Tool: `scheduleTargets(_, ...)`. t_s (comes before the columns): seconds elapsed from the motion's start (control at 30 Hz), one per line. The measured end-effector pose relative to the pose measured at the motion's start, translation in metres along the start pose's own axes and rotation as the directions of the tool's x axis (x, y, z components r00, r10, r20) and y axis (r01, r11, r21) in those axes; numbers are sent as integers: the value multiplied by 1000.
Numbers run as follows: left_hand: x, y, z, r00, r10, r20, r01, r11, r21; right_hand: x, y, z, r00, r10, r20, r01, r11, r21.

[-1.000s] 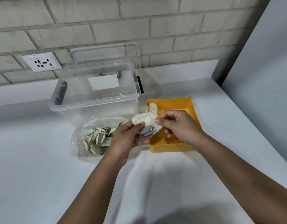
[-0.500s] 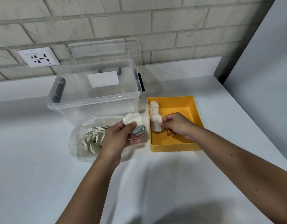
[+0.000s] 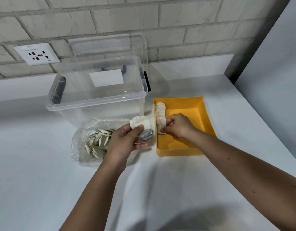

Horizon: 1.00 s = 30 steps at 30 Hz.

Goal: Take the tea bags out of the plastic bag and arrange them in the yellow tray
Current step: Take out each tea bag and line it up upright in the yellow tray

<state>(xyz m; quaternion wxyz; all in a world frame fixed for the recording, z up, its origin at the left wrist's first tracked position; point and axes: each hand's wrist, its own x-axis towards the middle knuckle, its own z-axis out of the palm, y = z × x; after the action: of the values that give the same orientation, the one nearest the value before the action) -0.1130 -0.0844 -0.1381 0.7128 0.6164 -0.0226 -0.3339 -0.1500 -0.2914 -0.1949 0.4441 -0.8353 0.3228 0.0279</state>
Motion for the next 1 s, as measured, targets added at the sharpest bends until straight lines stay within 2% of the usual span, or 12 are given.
scheduleTargets(0.13, 0, 1, 2, 1000, -4, 1, 4, 1000, 1, 7, -2, -1, 993, -50, -104, 44, 997, -61)
scheduleTargets(0.27, -2, 0, 3, 1000, -9, 10, 9, 1000, 26, 7, -2, -3, 995, -28, -96, 24, 999, -48)
scheduleTargets(0.33, -3, 0, 3, 1000, -5, 14, 4, 999, 38, 1, -4, -8, 990, -39, -136, 28, 997, -77)
scheduleTargets(0.4, -3, 1, 4, 1000, -5, 21, 4, 999, 36, -11, -10, -13, 975, -81, -208, 80, 997, -16)
scheduleTargets(0.43, -4, 1, 4, 1000, -9, 26, 8, 999, 32, -19, -14, -16, 971, -95, -218, 113, 991, 69)
scheduleTargets(0.47, -4, 2, 5, 999, -13, 35, 12, 999, 30, -29, -18, -19, 976, -104, -194, 141, 972, 188)
scheduleTargets(0.53, -6, 2, 7, 998, -23, 66, 21, 999, 28, -50, -29, -22, 989, -134, -58, 146, 899, 414)
scheduleTargets(0.57, -7, 2, 9, 996, -29, 85, 27, 999, 30, -59, -33, -24, 987, -162, 6, 140, 871, 470)
scheduleTargets(0.63, -9, 1, 13, 992, -39, 118, 34, 998, 50, -68, -38, -26, 975, -213, 59, 161, 867, 472)
scheduleTargets(0.8, -11, 2, 18, 994, -20, 109, 14, 998, 57, -81, -41, -30, 976, -212, 37, 174, 878, 447)
scheduleTargets(1.0, -15, 5, 15, 987, -21, 156, 11, 998, 67, -92, -45, -29, 971, -212, 111, 114, 819, 563)
